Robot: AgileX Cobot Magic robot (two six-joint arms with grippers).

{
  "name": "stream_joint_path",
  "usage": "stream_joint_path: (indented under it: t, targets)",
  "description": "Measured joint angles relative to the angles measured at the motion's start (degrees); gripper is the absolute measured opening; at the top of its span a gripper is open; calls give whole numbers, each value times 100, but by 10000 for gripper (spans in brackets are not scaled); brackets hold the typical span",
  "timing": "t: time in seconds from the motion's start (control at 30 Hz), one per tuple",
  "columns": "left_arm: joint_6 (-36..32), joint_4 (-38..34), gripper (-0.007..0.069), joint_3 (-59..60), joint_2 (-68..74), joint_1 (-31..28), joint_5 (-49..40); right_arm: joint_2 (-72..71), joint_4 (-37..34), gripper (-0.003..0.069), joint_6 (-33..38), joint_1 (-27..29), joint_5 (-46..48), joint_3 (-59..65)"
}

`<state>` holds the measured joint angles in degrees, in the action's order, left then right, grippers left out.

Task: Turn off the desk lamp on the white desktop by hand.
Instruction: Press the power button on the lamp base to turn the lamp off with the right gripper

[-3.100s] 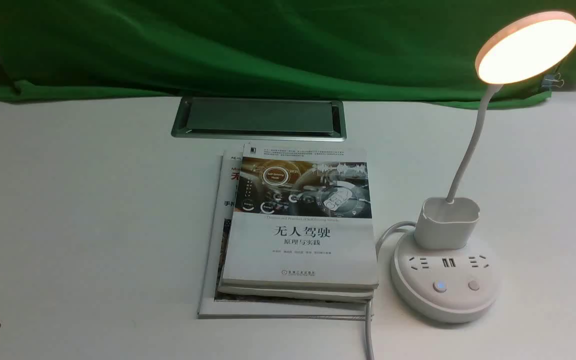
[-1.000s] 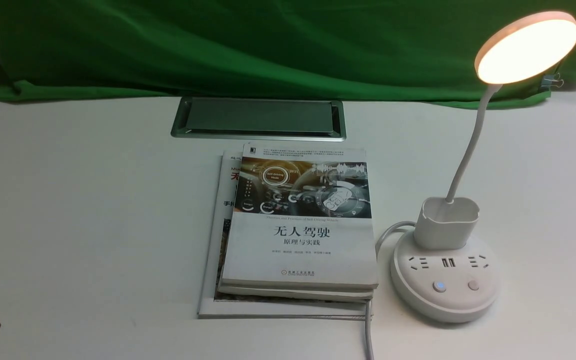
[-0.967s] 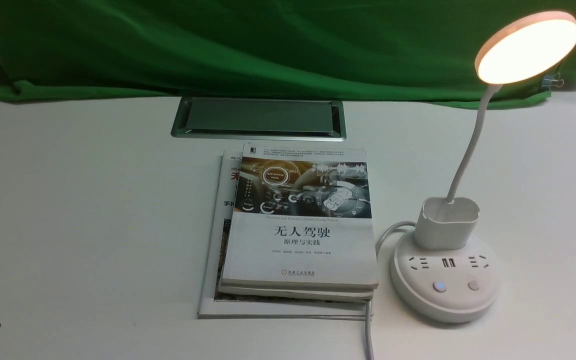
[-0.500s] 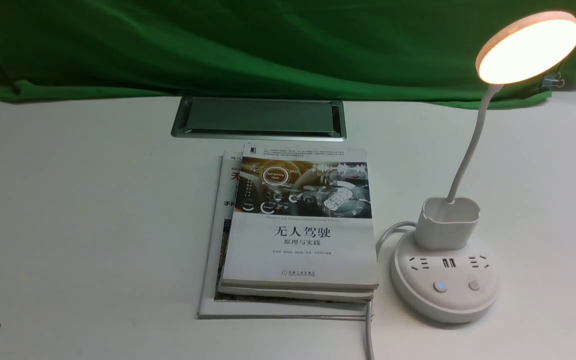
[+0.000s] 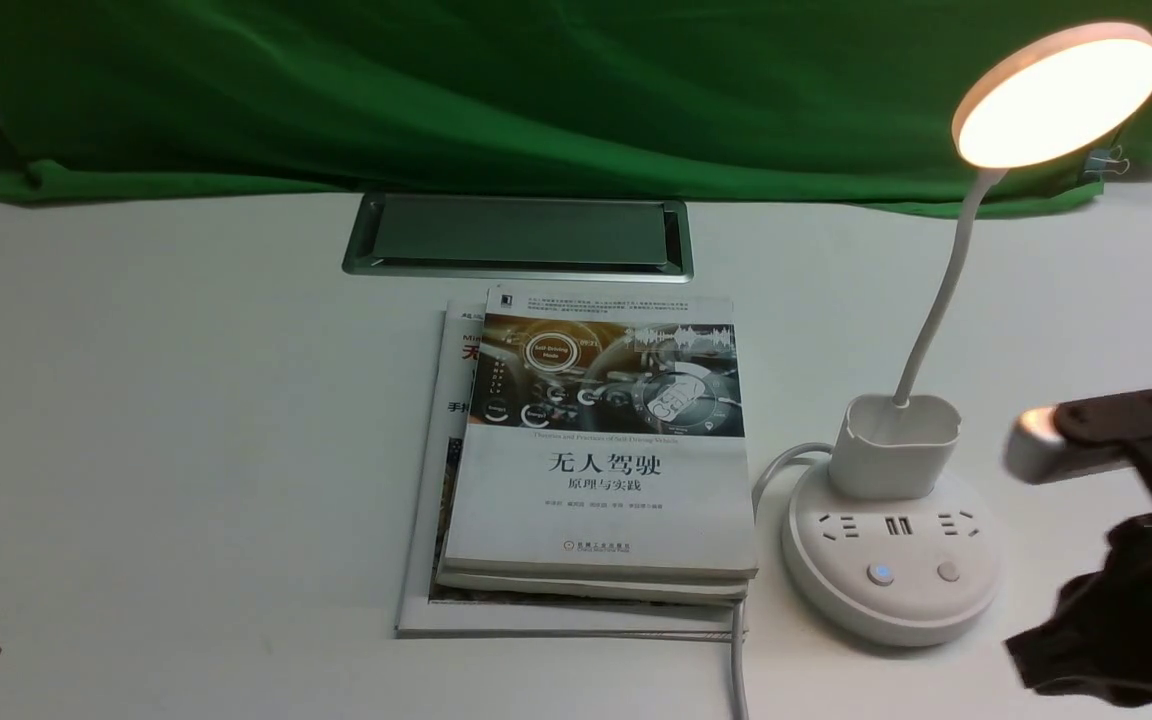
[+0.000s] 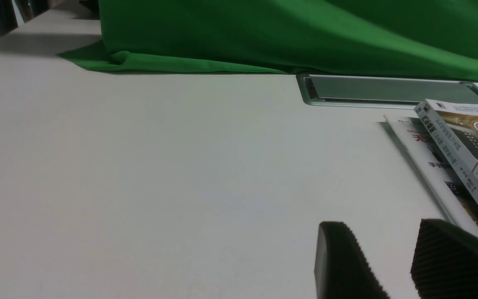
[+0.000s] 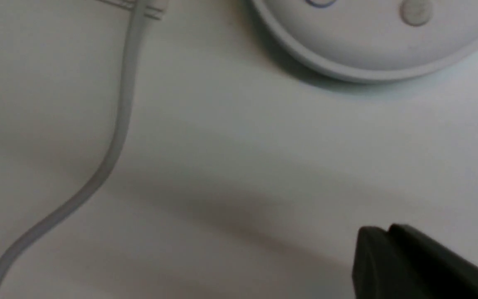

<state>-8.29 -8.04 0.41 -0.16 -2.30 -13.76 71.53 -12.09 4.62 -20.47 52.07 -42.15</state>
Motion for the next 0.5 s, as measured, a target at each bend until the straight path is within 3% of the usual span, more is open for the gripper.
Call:
stream_joint_path:
  t: [0.5]
  targets:
    - [0, 0, 242, 0, 0, 0, 0, 1140, 816, 36, -338, -260, -294, -1058]
